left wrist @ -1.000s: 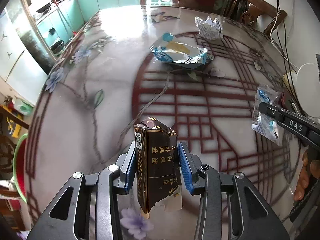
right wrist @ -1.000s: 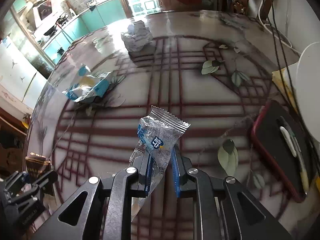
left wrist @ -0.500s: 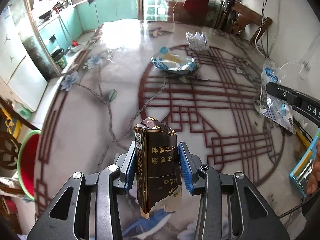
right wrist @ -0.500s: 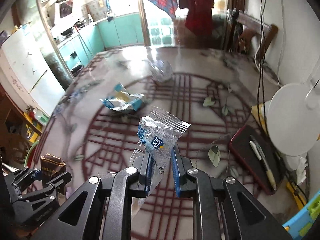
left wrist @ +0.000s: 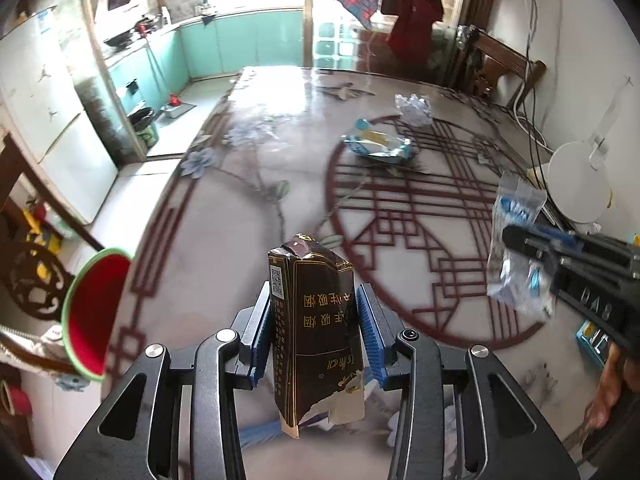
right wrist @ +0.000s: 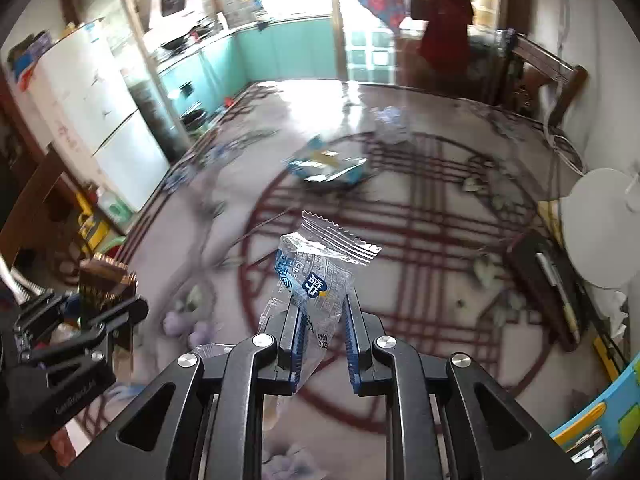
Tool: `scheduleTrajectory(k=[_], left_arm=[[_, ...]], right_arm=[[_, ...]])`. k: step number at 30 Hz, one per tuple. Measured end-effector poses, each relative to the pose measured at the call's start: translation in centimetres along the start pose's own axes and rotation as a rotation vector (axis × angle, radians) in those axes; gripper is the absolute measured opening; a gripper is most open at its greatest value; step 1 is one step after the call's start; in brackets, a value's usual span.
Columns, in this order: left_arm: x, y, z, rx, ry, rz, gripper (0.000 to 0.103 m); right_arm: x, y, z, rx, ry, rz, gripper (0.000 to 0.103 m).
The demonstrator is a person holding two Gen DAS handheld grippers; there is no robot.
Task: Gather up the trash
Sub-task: 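Carry the cigarette box and clear wrapper over the red bucket and release both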
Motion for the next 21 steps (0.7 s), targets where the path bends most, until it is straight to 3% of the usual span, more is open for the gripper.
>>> scheduleTrajectory(k=[15,21], left_arm=[[2.6,2.9,-9.9,0.183,-0.122,0.017,0.039],[3.3,3.8,-14.5,0.255,-0.167,0.024,0.039]], right_arm=[[1.4,-0.9,-12.1,0.125,-0.220,0.033,0.015],[1.2,-1.4,-15.8,0.148,-0.258,0.030,0.015]])
Point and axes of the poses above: each gripper's, at about its wrist camera, not at the fingertips, and x roughly against the way its jaws point, z to its right, y to its underside, the point moved 8 cm from there along -x, roughly the way its jaws point, and after that the axes turned 4 degrees about y, right-handed, at the moved point
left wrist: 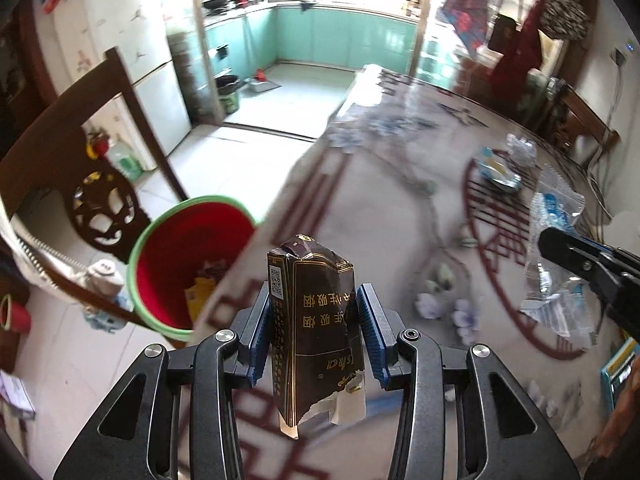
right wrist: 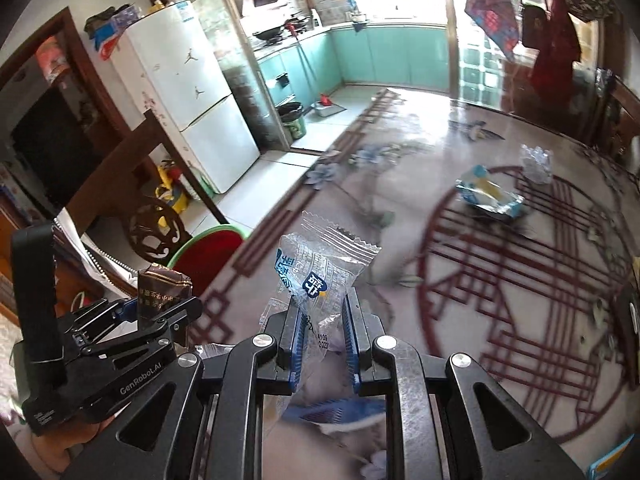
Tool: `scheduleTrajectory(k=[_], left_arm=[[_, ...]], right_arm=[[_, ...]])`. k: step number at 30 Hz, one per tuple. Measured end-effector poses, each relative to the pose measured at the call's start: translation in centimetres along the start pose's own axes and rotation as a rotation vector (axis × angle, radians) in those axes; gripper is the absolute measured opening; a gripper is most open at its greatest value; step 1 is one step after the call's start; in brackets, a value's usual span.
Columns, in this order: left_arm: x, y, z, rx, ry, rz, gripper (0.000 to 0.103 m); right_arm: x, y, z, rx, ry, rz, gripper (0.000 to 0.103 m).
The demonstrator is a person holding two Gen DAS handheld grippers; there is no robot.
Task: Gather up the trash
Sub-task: 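Carry the cigarette box and clear wrapper over the red bucket and release both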
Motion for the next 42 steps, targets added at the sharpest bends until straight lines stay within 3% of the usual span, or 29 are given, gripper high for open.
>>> scheduleTrajectory(k=[9,12,20,30,42], left_arm=[[-1.0,-1.3,-8.9,0.092,-0.033,0.011,0.040],[-1.4,-1.9,-11.6,0.098,-0.033,0.006,0.040],[-3.5,-3.5,-17.7,0.087,0.001,-0.030,0.040],[-5.8,-4.8,-21.2,0.071,0.064,-0.069,0.041],[-7.0,-5.2,-22.5,0.058,0.112,-0.096,0.041]], right_arm=[[-2.5,-1.4,-5.5,-0.017,-0.012,-0.016,0.015],[-3.1,-2.2,-7.4,-0.034,0.009,0.009,0.015],[-7.7,-3.7,-15.1,-0.078,-0.025,-0.027,0.015],[-12.6,-3.6,-21.1,-0.069,-0.016,-0.092,0.015],[-14.4,-3.5,-21.7,-0.091,0.016,-0.121,0.015]])
Point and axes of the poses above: each gripper's, at about its wrist camera, not at the fingertips, and x roughly against the way its jaws point, z to its right, y to its underside, the point moved 8 cm from there along -x, roughly the way its jaws point, and after that the axes turned 4 degrees about y, right-handed, at the moved point
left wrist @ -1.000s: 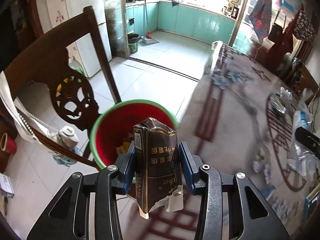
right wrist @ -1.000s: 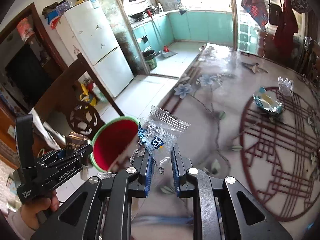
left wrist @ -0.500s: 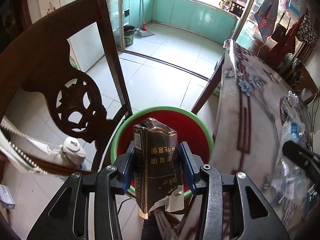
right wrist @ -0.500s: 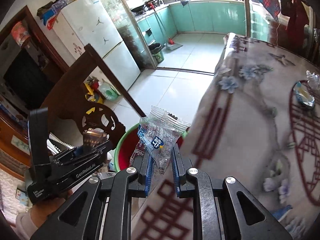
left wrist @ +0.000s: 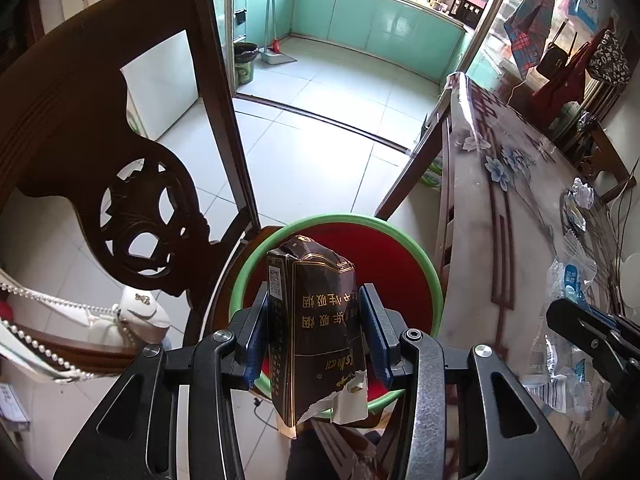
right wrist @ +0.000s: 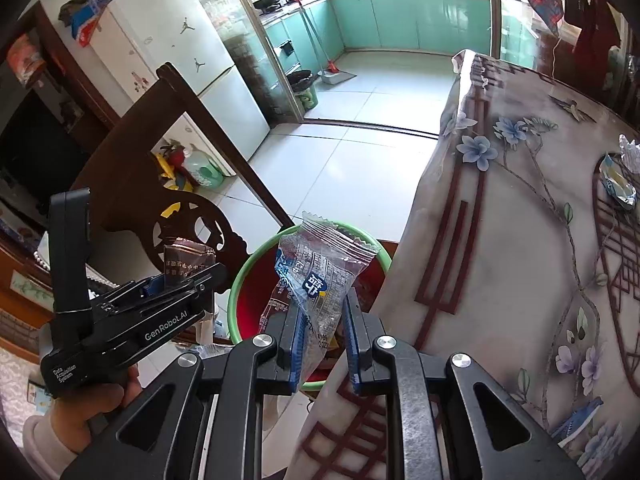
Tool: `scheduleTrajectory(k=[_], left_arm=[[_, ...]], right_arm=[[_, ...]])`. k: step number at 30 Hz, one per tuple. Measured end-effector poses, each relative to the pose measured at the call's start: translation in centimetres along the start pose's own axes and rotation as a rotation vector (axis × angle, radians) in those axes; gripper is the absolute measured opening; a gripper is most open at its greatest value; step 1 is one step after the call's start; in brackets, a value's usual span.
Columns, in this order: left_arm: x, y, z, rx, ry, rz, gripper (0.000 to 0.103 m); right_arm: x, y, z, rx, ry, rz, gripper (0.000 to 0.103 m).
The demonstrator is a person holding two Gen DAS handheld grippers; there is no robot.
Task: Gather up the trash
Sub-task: 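Carry the cigarette box and clear wrapper over the red bucket and release both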
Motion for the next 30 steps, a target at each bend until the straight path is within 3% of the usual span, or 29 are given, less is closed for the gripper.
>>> scheduleTrajectory(k=[8,12,23,24,27,28,30], left_arm=[[-0.5,0.0,-0.2,-0.001,0.018,-0.017,0.041],[-0.7,-0.1,-0.4,0.002,0.020,-0.017,0.055],[-0.3,-0.4,-0.4,0.016,0.017,0.002,0.063],[-0.3,-0.4,-0.2,0.013,0.015,0.004,0.063],[-0.2,-0.4,0.1,0.012,0.009,0.010,0.063],[-0.2,-0.4,0.1,0.013,0.009,0.011,0.063],[0.1,-0.6,0.2,0.012,0.007,0.018,0.063]], right_arm=[[-0.3,-0.2,-0.3,0.000,0.004,0.006,0.016],[-0.5,-0.4,-0.2,-0.014,0.004,0.011,0.033],[0.2,-0.7,0.1,-0.009,-0.010,0.031,0.039],[0.3,-0.7,0.2,-0.009,-0.014,0.032,0.041],[-0.8,-0.6,-0.3,0.038,-0.037,-0.004,0.066],[-1.3,-0.5,-0.6,0.076,-0.025,-0.032,0.066],[-1.0,-1.0,-0.7,0.108,0.018,0.015,0.066]])
Point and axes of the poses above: each gripper's, at about its wrist camera, not at the fingertips, and x roughly against the way its jaws point, z to its right, y to its underside, the point moved 8 cm from there along -x, roughly the way its jaws point, and after that the axes turned 4 degrees about y, right-handed, at the moved point
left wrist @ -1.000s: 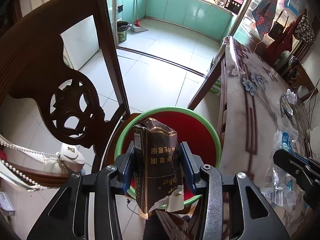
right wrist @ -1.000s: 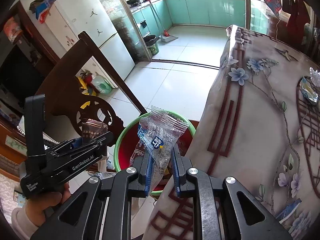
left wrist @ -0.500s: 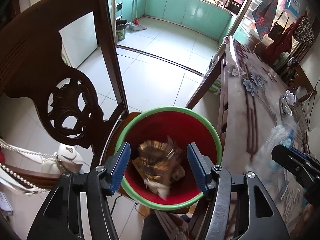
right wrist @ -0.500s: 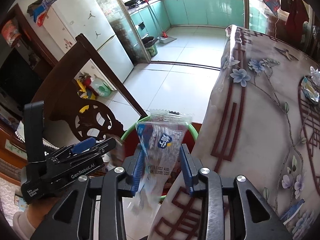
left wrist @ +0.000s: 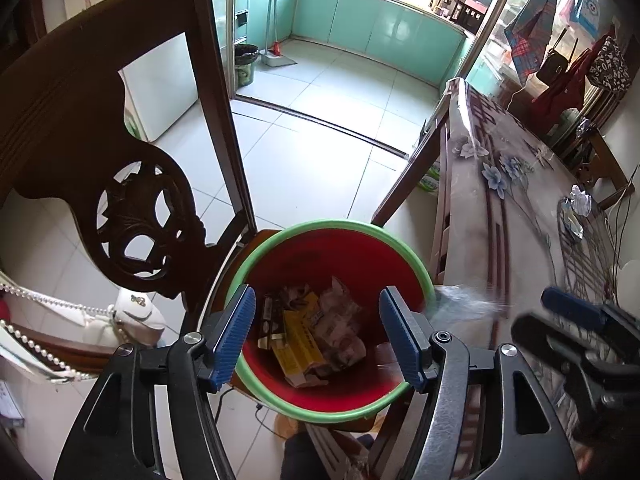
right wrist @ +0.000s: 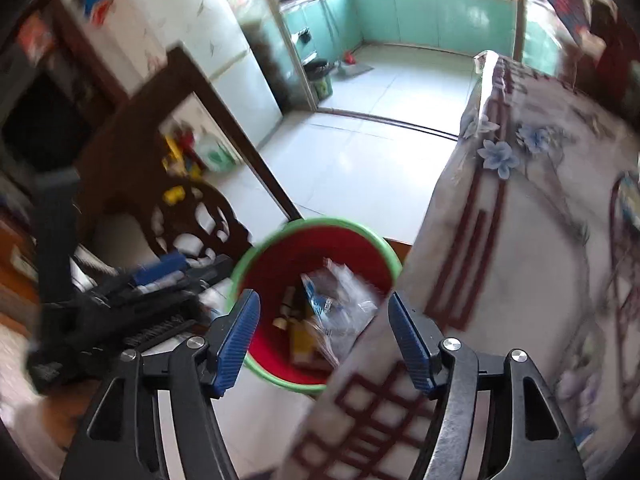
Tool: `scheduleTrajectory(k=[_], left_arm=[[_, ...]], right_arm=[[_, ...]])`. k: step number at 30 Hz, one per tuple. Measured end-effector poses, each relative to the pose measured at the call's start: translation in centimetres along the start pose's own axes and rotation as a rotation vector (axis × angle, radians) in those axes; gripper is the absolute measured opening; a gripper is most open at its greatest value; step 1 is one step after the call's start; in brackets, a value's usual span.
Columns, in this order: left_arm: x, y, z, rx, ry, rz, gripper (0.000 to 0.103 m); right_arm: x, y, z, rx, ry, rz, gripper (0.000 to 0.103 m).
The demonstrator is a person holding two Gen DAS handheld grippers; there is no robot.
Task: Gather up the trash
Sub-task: 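Swing both tools back over the table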
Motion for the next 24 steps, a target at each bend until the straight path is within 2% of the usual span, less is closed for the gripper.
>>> scheduleTrajectory(k=[4,7,11,16,21,24], left_arm=[[0.8,0.0,-0.2,0.002,-0.010,0.016,0.064],[1.2,0.3,-0.1,0.002,-0.006,0.015,0.064],[2.0,0.7,1.2,-0.026,0.011,0.023,0.064],[3.0,0.9,4.7,-0.073,0.047,0.036,0.064],[4.5,0.9,9.8,-0.114,0.082,0.068,0.065],[5.2,1.0,13.4,-0.114,0.094,0.091,0.068]], right_arm=[[0.8,-0.5,0.6,-0.037,-0.033,0.028,0.066],[2.0,-0.6,2.1,-0.078,-0.027,0.051,0.066],[5.5,-0.6,6.7,-0.111,0.051,0.094,0.066],[12.9,-1.7,17.2,-0.216,0.202,0.190,0.066],[22.2,-5.3,30.3,-0.283,0.393,0.343,0.066],[25.5,-8.0,36.3,-0.283,0.426,0.394,0.068]])
Point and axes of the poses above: each gripper's, at about its wrist camera, not at the fingertips, and x roughly against the way its jaws point, z to its right, y to its underside, the point moved 8 cm from there along -x, roughly the way its jaws point, and after that the axes turned 4 degrees about y, right-handed, at the moved point
